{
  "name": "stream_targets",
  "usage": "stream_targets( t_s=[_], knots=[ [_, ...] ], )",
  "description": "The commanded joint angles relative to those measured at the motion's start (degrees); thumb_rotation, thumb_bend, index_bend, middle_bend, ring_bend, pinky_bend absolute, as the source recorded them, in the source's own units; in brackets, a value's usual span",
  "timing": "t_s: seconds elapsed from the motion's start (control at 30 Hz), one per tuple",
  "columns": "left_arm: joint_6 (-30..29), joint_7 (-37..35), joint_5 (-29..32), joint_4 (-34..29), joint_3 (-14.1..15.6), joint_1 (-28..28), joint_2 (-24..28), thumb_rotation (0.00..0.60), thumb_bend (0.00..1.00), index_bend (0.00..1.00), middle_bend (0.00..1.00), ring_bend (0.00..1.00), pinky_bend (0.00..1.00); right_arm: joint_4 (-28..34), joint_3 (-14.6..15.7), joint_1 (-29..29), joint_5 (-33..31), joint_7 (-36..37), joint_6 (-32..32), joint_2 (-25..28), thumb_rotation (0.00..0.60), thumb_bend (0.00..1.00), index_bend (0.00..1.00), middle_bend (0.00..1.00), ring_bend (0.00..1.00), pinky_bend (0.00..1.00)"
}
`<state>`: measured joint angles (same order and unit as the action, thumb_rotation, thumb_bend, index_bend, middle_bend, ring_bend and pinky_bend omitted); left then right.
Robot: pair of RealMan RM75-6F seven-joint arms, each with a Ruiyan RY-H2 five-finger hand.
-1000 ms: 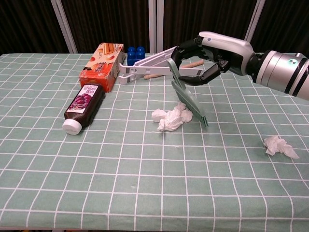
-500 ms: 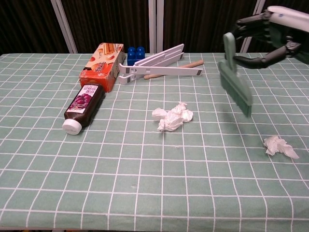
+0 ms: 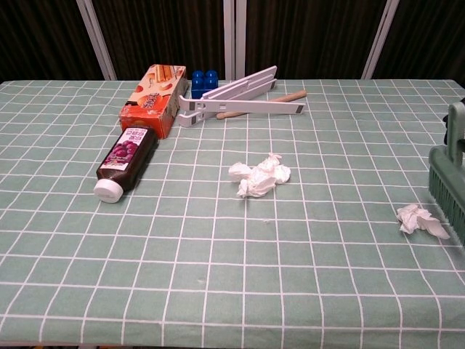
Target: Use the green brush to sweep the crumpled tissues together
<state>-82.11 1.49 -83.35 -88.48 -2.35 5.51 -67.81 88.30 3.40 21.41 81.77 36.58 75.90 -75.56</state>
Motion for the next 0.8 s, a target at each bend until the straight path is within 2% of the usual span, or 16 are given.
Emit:
stream_targets(
  t_s=[0.03,0.57,0.8],
  knots=[
    [-0.1,-0.1,0.0,0.0,0.1,-0.2,0.0,0.600,0.08,0.17,0.09,0.03,0.02,-0.6,-1.7,0.0,-0.5,-2.4,-0.9,-2.9,0.600,0.43,0.64,0.53,0.19,0.04],
    [-1.2,-0.7,-0.1,-0.1,0.5,-1.1,0.3,0.600,0.08,0.17,0.09,0.03,0.02,-6.2,-11.7,7.2,-1.7,-9.7,-7.1,-19.8,0.600,0.43,0.64,0.52,0.19,0.00],
    [-0.8,-1.4,0.0,0.4,0.6,-1.0,0.1,0.600,0.08,0.17,0.09,0.03,0.02,-8.6,-14.9,10.3,-2.9,-12.8,-8.9,-25.3,0.600,0.42,0.64,0.51,0.18,0.00]
  ],
)
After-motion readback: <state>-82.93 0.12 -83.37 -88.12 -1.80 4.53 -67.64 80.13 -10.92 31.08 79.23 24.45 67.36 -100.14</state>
